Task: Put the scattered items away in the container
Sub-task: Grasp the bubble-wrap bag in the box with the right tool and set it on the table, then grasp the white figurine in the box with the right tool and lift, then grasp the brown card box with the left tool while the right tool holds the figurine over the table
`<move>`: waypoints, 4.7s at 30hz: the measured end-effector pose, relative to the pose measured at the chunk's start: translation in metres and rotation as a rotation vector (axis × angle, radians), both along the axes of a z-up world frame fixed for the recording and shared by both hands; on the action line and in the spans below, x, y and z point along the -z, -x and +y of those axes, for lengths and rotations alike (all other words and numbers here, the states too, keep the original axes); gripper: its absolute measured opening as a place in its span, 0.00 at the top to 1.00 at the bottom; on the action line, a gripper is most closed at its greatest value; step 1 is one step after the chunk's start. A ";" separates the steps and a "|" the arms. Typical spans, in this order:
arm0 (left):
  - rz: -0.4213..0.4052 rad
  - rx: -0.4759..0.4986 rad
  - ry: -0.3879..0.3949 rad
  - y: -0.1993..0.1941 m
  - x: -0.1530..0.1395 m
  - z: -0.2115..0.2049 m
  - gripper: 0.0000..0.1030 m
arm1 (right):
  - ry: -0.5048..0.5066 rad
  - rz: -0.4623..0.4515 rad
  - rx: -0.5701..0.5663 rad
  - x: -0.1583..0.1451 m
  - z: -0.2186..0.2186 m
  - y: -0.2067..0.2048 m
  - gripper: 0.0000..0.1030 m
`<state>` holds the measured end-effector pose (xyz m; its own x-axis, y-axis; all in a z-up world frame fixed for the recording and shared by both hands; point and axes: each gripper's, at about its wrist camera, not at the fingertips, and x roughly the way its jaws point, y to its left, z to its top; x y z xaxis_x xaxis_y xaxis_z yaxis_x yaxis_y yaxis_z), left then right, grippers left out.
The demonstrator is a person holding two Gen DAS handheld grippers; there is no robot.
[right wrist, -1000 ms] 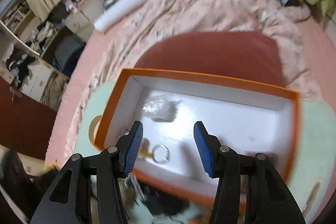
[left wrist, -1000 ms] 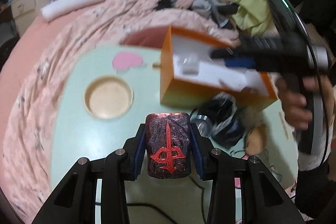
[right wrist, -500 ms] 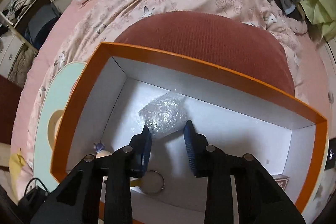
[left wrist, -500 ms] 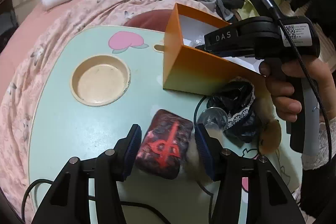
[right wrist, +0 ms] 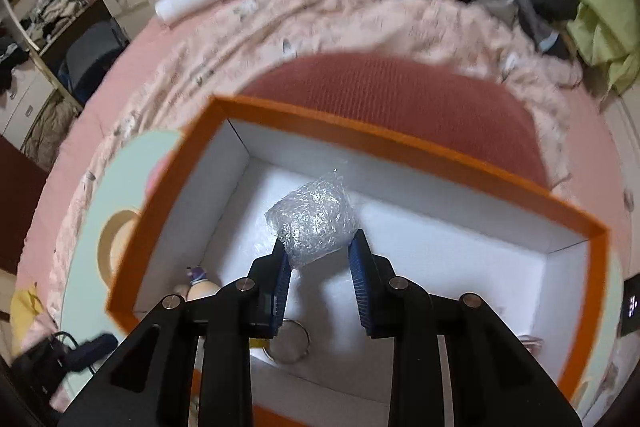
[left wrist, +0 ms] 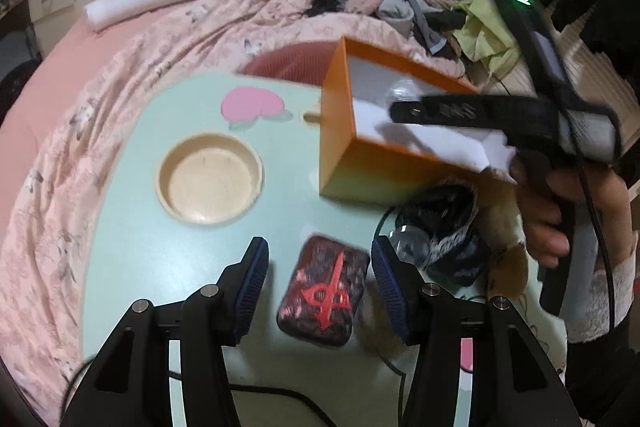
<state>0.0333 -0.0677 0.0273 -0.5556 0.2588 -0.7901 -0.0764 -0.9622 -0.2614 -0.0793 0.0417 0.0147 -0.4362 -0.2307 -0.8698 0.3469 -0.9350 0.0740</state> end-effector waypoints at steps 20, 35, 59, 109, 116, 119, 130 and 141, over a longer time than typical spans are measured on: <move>-0.408 0.401 0.234 0.134 -0.029 0.094 0.78 | 0.209 0.004 -0.202 -0.011 0.094 -0.120 0.67; -0.466 0.369 0.183 0.148 -0.019 0.119 0.55 | 0.323 0.031 -0.153 -0.016 0.123 -0.118 0.62; -0.115 -0.003 -0.140 0.032 -0.047 -0.044 0.38 | 0.250 -0.575 -0.258 0.044 -0.012 0.046 0.65; -0.288 0.356 0.110 0.115 -0.012 0.188 0.45 | 0.466 -0.123 -0.042 0.026 0.196 -0.127 0.65; -0.308 0.402 0.156 0.112 0.009 0.231 0.36 | 0.457 -0.112 -0.001 0.029 0.202 -0.128 0.64; -0.321 0.383 0.129 0.116 0.012 0.220 0.34 | 0.471 -0.117 0.010 0.030 0.205 -0.129 0.64; -0.303 0.262 0.070 0.121 -0.001 0.165 0.37 | 0.485 -0.110 -0.007 0.029 0.199 -0.129 0.64; -0.261 0.316 0.225 0.118 0.013 0.187 0.61 | 0.475 -0.065 0.029 0.023 0.207 -0.130 0.64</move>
<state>-0.0850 0.1190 0.0141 -0.2520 0.1894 -0.9490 -0.3346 -0.9372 -0.0982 0.0510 0.2488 -0.0081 -0.3969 -0.5977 -0.6966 0.3015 -0.8017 0.5161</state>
